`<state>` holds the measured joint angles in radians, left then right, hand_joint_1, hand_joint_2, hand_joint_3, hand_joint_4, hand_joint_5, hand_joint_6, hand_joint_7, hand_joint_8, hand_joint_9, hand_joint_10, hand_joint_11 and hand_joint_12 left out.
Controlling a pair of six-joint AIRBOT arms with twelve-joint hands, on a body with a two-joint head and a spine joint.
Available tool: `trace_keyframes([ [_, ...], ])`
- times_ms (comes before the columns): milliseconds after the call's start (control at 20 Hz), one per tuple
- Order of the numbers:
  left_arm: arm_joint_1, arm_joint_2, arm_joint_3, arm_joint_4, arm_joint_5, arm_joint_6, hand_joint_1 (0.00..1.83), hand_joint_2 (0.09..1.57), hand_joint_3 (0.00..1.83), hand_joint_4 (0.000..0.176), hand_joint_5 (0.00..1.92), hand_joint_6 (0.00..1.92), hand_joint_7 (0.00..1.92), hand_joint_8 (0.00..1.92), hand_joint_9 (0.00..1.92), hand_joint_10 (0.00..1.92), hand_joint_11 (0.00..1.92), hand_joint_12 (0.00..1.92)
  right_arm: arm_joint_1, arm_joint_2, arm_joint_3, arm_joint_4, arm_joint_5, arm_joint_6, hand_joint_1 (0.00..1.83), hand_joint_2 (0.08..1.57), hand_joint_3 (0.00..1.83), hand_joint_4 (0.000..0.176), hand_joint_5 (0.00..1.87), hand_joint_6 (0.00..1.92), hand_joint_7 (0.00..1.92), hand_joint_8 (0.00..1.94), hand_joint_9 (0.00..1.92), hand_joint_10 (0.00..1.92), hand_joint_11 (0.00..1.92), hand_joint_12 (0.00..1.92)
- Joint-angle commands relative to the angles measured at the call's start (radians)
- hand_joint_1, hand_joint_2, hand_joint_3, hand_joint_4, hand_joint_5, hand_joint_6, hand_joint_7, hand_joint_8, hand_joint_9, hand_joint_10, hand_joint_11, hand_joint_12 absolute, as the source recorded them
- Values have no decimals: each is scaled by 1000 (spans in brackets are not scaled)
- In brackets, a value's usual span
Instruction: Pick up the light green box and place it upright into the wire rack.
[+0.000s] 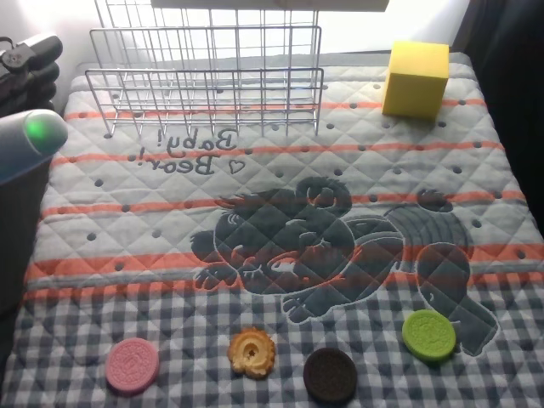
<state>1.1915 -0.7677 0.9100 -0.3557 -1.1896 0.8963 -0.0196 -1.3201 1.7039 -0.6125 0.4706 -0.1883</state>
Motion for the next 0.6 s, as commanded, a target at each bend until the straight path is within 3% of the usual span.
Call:
trace_keyframes([
  [0, -3, -2, 6, -1, -115, -10, 617, 1009, 1, 54, 245, 1, 198, 2, 202, 5, 0, 673, 30, 14, -4, 46, 114, -6, 1109, 1219, 1, 0, 796, 1251, 1359, 78, 1510, 34, 1163, 931],
  [100, -3, -2, 6, -1, -114, -10, 592, 1005, 0, 77, 228, 0, 190, 0, 197, 1, 0, 678, 42, 21, -18, 46, 125, -16, 1110, 1217, 0, 0, 800, 1242, 1389, 56, 1528, 34, 1184, 893],
  [200, -3, -3, 6, -1, -113, -11, 593, 1007, 0, 81, 225, 1, 186, 0, 183, 2, 0, 585, 54, 33, -37, 46, 141, -23, 1097, 1227, 0, 0, 780, 1271, 1394, 30, 1490, 12, 1034, 973],
  [350, -2, -9, 7, -1, -108, -12, 585, 1005, 0, 59, 236, 3, 207, 4, 210, 8, 0, 696, 61, 47, -62, 46, 162, -33, 1093, 1232, 1, 0, 765, 1293, 1351, 3, 1450, 2, 900, 1097],
  [400, -2, -9, 7, -1, -107, -12, 509, 1013, 4, 124, 213, 0, 179, 0, 216, 8, 0, 717, 61, 49, -68, 46, 165, -35, 1077, 1255, 0, 0, 729, 1346, 1340, 0, 1430, 2, 815, 1184],
  [450, -2, -9, 6, -2, -107, -12, 640, 1002, 0, 70, 232, 5, 181, 2, 206, 3, 0, 684, 61, 52, -75, 46, 169, -37, 1040, 1268, 0, 0, 712, 1378, 1346, 4, 1423, 1, 723, 1241],
  [500, -2, -9, 6, -2, -107, -12, 511, 1011, 2, 117, 214, 0, 186, 2, 188, 0, 0, 636, 61, 52, -80, 47, 173, -37, 1010, 1284, 0, 0, 688, 1417, 1345, 3, 1404, 0, 589, 1297],
  [550, -2, -10, 6, -2, -107, -13, 494, 1016, 3, 143, 202, 0, 170, 0, 184, 0, 0, 625, 61, 52, -83, 51, 175, -37, 981, 1298, 3, 0, 664, 1455, 1328, 2, 1385, 1, 524, 1326],
])
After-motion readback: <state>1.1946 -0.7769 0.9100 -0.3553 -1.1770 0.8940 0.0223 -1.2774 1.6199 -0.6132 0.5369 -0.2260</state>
